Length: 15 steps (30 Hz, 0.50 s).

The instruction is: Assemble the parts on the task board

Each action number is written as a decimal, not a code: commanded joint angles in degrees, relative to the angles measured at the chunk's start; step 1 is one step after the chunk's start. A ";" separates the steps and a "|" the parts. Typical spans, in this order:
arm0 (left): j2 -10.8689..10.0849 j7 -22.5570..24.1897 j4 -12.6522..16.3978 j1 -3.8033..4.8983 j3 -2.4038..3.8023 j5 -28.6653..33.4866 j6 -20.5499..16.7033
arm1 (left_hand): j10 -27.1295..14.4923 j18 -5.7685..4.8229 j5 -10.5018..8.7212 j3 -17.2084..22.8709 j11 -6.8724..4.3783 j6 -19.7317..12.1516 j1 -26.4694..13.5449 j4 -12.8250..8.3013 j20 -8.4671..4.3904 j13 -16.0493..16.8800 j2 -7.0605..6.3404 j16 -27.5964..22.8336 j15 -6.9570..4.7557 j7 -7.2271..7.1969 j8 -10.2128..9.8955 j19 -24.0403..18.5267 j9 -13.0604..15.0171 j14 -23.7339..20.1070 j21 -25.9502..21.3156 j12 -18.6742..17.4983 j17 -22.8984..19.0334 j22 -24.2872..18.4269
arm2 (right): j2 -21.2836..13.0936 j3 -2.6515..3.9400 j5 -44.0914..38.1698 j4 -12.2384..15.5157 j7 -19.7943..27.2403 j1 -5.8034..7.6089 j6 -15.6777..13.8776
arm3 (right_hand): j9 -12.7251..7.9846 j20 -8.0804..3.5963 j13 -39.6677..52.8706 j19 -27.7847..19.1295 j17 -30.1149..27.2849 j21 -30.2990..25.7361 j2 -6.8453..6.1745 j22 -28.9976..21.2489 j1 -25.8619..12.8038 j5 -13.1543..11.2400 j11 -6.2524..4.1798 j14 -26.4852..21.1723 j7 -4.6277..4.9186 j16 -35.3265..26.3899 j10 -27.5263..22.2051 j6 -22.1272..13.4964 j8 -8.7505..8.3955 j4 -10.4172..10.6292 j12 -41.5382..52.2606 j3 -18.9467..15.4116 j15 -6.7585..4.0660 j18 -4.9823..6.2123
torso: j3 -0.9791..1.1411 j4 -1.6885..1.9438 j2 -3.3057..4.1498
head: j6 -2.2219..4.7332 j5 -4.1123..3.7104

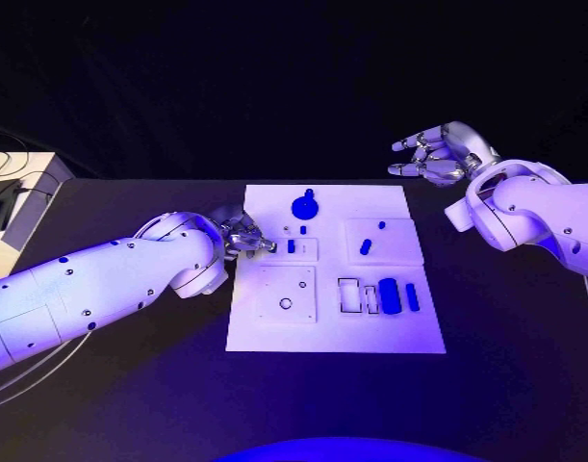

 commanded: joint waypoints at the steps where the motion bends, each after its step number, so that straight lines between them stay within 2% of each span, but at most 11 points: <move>1: 0.19 -0.50 0.08 -0.17 -0.15 0.27 2.75 | -0.17 -0.32 0.07 4.39 -0.37 2.20 1.45 -4.18 0.05 0.10 0.75 0.02 -0.13 -1.64 -0.05 0.21 0.02 -0.09 -0.12 -0.19 -0.04 -0.07 | 0.06 0.02 -0.08 -0.03 0.67 -0.04 0.68 | -0.01 -0.09 0.09 4.45 -0.08 -0.35 -0.05 10.97 -0.37 0.18 -0.41 0.42 0.45 -0.29 0.04 -0.01 -0.31 0.24 0.21 0.02 -0.15 0.00 | 0.02 0.02 -0.01 | 0.01 0.02; 7: 0.34 -0.40 -0.11 -0.17 -0.15 1.07 2.34 | -0.01 -0.40 -0.05 2.29 -0.45 2.47 1.63 -3.48 0.05 0.38 1.26 0.16 -0.12 -1.98 0.03 0.27 -0.09 -0.04 -0.11 0.06 -0.01 -0.04 | 0.10 0.02 -0.08 -0.07 0.67 -0.07 0.71 | -0.01 -0.09 0.09 4.45 -0.08 -0.35 -0.05 10.97 -0.37 0.18 -0.41 0.42 0.45 -0.29 0.04 -0.01 -0.31 0.24 0.21 0.02 -0.15 0.00 | 0.03 -0.04 0.03 | 0.19 0.08; 15: 0.72 -0.02 -0.44 -0.16 -0.13 1.84 1.68 | 0.47 -0.68 -0.41 -1.25 -0.47 3.20 1.75 -3.15 0.03 0.48 3.14 0.72 -0.08 -2.38 0.02 0.51 -0.26 0.04 0.44 0.19 0.53 0.38 | 0.10 0.02 -0.07 -0.08 0.66 -0.08 0.72 | -0.01 -0.10 0.11 4.45 -0.13 -0.40 -0.03 10.96 -0.48 0.26 -0.43 0.41 0.42 -0.32 0.07 0.08 -0.31 0.19 0.22 0.01 -0.16 0.01 | 0.04 -0.05 0.07 | 0.21 0.08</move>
